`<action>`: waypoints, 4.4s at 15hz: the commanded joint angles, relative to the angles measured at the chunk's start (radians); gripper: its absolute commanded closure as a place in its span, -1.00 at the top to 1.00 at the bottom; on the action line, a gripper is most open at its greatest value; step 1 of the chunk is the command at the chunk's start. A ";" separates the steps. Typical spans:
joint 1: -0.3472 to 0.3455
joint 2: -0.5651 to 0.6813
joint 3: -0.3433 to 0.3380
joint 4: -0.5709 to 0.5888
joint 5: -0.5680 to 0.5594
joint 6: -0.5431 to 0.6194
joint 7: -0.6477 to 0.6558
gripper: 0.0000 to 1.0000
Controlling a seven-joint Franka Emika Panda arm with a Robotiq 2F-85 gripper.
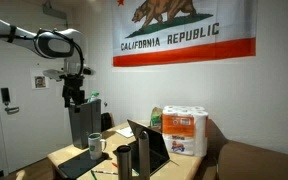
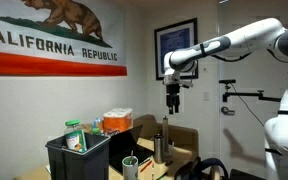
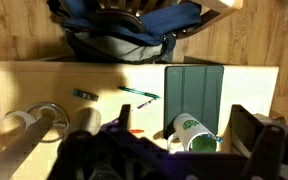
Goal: Close the laptop
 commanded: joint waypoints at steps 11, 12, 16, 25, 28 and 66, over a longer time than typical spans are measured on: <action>-0.024 0.133 0.053 0.075 -0.008 0.127 0.144 1.00; -0.023 0.165 0.063 0.094 -0.011 0.164 0.192 1.00; -0.017 0.316 0.095 0.199 -0.044 0.295 0.330 1.00; 0.012 0.670 0.068 0.580 -0.201 0.388 0.528 1.00; 0.023 0.791 0.054 0.725 -0.213 0.396 0.536 1.00; 0.145 1.365 -0.087 1.291 -0.241 0.540 0.610 1.00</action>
